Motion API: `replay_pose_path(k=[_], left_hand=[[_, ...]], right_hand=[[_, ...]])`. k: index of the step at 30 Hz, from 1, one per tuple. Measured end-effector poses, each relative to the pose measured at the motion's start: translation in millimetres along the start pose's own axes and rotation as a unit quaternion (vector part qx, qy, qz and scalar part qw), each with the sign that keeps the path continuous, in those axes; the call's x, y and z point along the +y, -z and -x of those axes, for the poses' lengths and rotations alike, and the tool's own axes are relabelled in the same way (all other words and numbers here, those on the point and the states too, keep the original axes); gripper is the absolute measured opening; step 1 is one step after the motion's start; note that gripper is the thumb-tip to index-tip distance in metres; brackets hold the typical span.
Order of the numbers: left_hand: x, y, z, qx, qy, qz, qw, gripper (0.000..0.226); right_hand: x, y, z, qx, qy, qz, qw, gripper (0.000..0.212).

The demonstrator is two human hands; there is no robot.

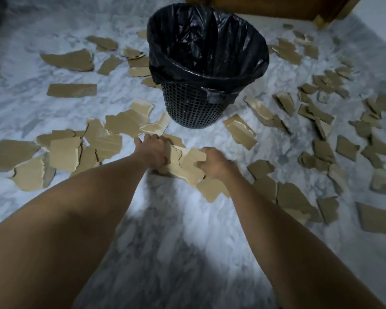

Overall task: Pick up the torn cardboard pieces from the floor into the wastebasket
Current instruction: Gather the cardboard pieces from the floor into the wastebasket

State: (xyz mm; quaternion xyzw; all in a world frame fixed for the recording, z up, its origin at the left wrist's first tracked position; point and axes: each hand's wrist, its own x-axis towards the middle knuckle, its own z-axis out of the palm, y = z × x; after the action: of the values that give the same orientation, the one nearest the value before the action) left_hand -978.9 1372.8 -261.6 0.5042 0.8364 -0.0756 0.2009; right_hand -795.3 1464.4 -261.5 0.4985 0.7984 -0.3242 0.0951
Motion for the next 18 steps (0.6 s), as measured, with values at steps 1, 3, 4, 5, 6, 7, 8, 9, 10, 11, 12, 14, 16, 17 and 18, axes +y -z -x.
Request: replay_pose_path(k=[1,3,4,5,6,7,8,9,10,11,12,14,16,17,18], left_hand=[[-3.8,1.8,-3.0,-0.02,-0.001,0.007,1.0,0.068],[-7.6,6.3,-7.8,-0.066,-0.015,-0.002,0.998,0.068],[-10.3,4.1,-17.2,-0.077,-0.025,-0.004,0.997,0.07],[-9.8,4.4,-22.6,-0.083,-0.042,-0.007,0.996,0.068],[-6.2,11.0,-19.6,-0.09,-0.054,-0.015,0.994,0.064],[-2.2,18.6,-15.4,-0.091,-0.072,-0.017,0.993,0.061],[2.6,23.9,-12.6,-0.093,-0.092,-0.017,0.991,0.056],[8.4,28.0,-8.8,-0.105,-0.099,-0.012,0.99,0.055],[13.2,28.9,-8.0,-0.118,-0.094,-0.01,0.989,0.054],[18.8,29.6,-5.8,-0.13,-0.09,-0.019,0.987,0.051],[24.6,28.0,-4.6,-0.139,-0.085,-0.034,0.986,0.045],[30.8,21.5,-6.1,-0.133,-0.089,-0.043,0.986,0.043],[32.2,14.4,-10.3,-0.107,-0.102,-0.043,0.988,0.045],[31.9,11.4,-12.4,-0.094,-0.109,-0.044,0.989,0.044],[31.6,7.3,-14.4,-0.085,-0.116,-0.048,0.988,0.043]], right_hand=[[6.6,15.0,0.4,-0.004,-0.024,-0.078,0.997,0.057],[23.3,41.5,5.8,0.011,-0.089,-0.164,0.982,0.062],[32.5,48.5,8.5,0.009,-0.12,-0.171,0.978,0.062],[37.2,50.3,13.3,0.001,-0.143,-0.156,0.977,0.062],[40.4,47.7,17.3,-0.017,-0.157,-0.13,0.979,0.064],[41.5,40.3,20.9,-0.038,-0.17,-0.104,0.979,0.068],[40.4,31.4,24.1,-0.058,-0.182,-0.082,0.978,0.074],[39.3,21.1,25.7,-0.068,-0.191,-0.062,0.977,0.079],[39.4,10.5,26.3,-0.069,-0.197,-0.04,0.977,0.083],[39.6,-0.3,27.1,-0.064,-0.202,-0.013,0.977,0.087],[40.8,-9.6,27.7,-0.054,-0.207,0.015,0.977,0.091],[43.2,-23.3,29.3,-0.015,-0.21,0.051,0.976,0.093],[44.4,-28.1,30.4,0.015,-0.208,0.068,0.976,0.091],[45.0,-28.6,30.7,0.022,-0.209,0.076,0.975,0.089],[44.1,-27.2,32.4,0.027,-0.208,0.085,0.974,0.087]])
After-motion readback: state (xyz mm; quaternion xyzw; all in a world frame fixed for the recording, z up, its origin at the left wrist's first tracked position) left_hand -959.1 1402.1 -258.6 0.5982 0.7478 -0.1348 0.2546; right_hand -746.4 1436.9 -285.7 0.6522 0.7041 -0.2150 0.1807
